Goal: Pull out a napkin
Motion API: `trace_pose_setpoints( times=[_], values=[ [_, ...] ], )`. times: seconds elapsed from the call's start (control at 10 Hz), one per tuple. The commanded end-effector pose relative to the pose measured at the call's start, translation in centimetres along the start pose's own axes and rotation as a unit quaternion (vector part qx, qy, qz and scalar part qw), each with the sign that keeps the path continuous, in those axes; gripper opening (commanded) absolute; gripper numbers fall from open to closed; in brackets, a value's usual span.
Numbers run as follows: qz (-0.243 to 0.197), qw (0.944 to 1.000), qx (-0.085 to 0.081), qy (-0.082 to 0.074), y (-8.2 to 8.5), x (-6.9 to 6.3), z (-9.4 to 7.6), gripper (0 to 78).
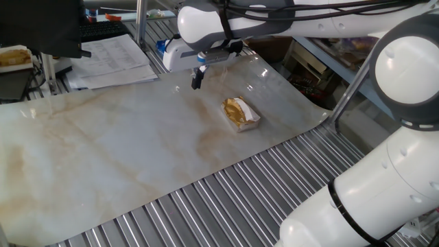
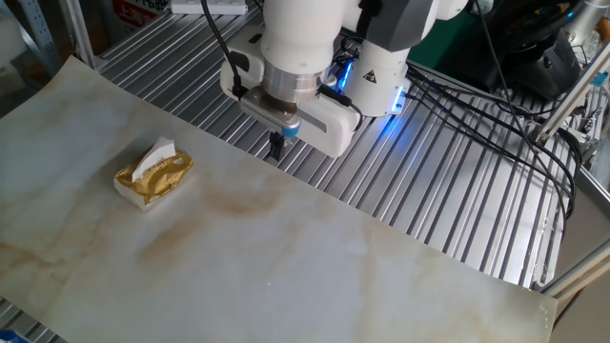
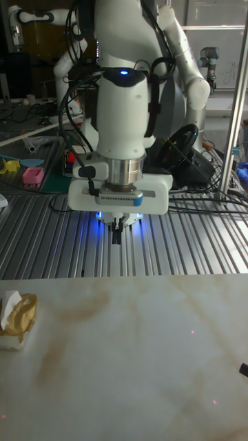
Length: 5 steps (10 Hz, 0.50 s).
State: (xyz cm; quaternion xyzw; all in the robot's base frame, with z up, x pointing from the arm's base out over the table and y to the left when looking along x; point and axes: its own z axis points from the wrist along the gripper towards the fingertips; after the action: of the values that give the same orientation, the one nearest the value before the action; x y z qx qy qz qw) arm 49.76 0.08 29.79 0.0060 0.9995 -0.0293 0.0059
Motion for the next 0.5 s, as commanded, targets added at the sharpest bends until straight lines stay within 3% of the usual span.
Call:
trace_pose_setpoints(
  times=[0.1,0.5],
  values=[
    [0.001,1.0,-0.002,-0.003,-0.2,-0.1,0.1,0.0],
    [-0.004,0.9999,-0.002,-0.01,-1.3,0.1,1.4,0.0]
  ],
)
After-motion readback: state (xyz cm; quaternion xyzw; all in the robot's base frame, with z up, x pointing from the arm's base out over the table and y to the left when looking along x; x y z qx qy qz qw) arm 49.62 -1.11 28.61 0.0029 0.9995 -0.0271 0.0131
